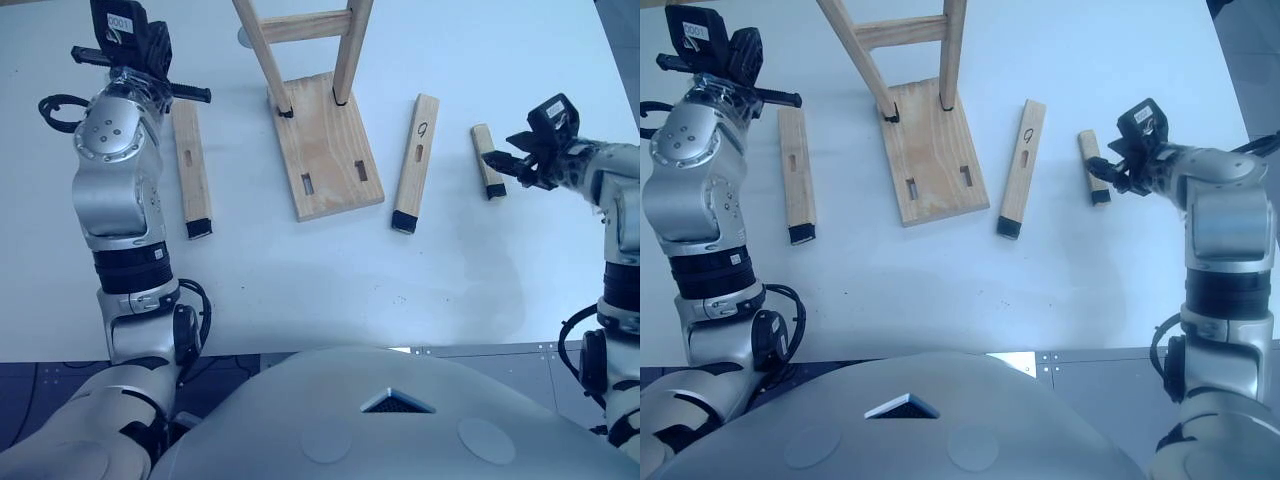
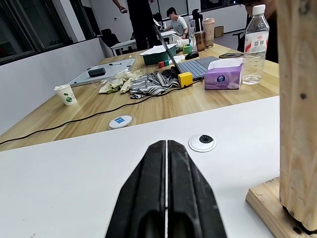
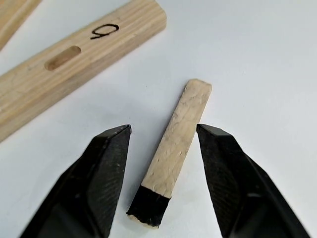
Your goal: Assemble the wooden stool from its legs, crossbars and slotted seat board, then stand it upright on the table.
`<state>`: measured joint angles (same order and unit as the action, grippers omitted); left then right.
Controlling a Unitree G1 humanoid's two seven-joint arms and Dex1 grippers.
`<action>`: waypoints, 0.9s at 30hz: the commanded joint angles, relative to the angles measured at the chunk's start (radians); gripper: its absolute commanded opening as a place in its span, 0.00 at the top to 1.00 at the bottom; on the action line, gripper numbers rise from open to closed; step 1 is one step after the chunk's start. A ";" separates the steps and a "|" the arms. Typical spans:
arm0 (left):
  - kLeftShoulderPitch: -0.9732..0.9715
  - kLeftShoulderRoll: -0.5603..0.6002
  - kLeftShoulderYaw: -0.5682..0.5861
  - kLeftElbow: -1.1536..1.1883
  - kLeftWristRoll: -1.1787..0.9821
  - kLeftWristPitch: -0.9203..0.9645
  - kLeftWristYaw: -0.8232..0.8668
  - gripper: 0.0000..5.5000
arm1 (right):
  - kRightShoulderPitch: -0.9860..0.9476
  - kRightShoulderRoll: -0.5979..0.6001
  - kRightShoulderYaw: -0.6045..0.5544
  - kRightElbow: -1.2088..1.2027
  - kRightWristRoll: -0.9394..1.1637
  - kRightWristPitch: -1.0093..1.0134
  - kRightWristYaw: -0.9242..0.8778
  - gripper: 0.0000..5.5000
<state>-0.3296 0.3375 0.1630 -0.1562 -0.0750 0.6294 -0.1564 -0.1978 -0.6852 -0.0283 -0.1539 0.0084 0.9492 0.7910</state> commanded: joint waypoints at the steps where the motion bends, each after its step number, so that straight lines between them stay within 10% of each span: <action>1: -0.012 0.006 0.008 -0.010 -0.005 0.012 0.002 1.00 | 0.051 -0.024 0.033 0.014 -0.005 -0.008 -0.031 0.55; 14: -0.015 0.021 0.004 -0.019 -0.011 0.022 -0.003 1.00 | 0.202 0.016 -0.017 0.124 0.123 0.123 -0.053 0.70; 27: -0.162 0.036 0.109 -0.140 -0.039 -0.154 0.047 1.00 | 0.084 0.058 -0.073 0.125 0.074 -0.216 -0.257 0.93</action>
<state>-0.4155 0.3598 0.2216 -0.2404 -0.1013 0.5430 -0.1354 -0.0755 -0.6683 -0.0853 -0.0240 0.1242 0.8592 0.6139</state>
